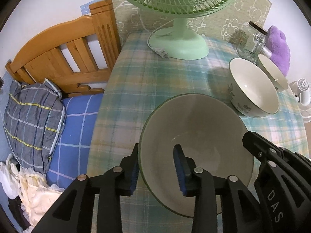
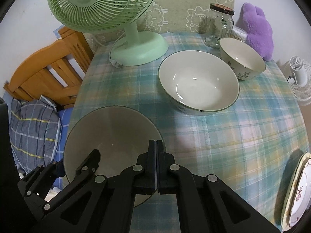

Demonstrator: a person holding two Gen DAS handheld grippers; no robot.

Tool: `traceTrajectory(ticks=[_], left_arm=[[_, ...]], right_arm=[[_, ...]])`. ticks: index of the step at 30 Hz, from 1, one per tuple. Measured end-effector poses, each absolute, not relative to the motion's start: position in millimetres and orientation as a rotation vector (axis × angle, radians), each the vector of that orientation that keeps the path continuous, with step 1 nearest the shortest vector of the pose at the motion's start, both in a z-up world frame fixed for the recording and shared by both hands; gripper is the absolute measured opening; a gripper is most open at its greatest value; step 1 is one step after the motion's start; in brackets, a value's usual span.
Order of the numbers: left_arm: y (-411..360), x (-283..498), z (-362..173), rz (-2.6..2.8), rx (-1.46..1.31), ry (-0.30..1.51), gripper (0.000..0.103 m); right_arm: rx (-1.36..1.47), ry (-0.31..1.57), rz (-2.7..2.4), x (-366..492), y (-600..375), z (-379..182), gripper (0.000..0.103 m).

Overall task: Organize plates and bowls
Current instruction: 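Close both tools on the rim of the grey-green plate, then lift the grey-green plate with both tools and carry it toward the stack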

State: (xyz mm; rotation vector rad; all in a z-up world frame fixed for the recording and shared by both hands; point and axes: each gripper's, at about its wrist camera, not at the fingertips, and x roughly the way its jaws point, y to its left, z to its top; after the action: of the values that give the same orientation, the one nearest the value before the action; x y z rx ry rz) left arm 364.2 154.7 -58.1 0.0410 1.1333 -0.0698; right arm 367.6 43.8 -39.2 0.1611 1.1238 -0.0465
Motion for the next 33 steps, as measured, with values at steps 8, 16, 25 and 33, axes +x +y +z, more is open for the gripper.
traceTrajectory(ticks=[8, 16, 25, 33], left_arm=[[158, 365, -63, -0.08, 0.061, 1.15, 0.043], [162, 374, -76, -0.084, 0.043, 1.172, 0.031], [161, 374, -79, -0.097, 0.051, 1.18, 0.021], [152, 363, -65, -0.103, 0.057, 1.163, 0.021]], right_arm=[[0.154, 1.088, -0.075, 367, 44, -34, 0.057], [0.162, 1.14, -0.074, 382, 49, -57, 0.033], [0.167, 1.163, -0.069, 387, 51, -65, 0.024], [0.148, 1.161, -0.071, 377, 46, -52, 0.023]])
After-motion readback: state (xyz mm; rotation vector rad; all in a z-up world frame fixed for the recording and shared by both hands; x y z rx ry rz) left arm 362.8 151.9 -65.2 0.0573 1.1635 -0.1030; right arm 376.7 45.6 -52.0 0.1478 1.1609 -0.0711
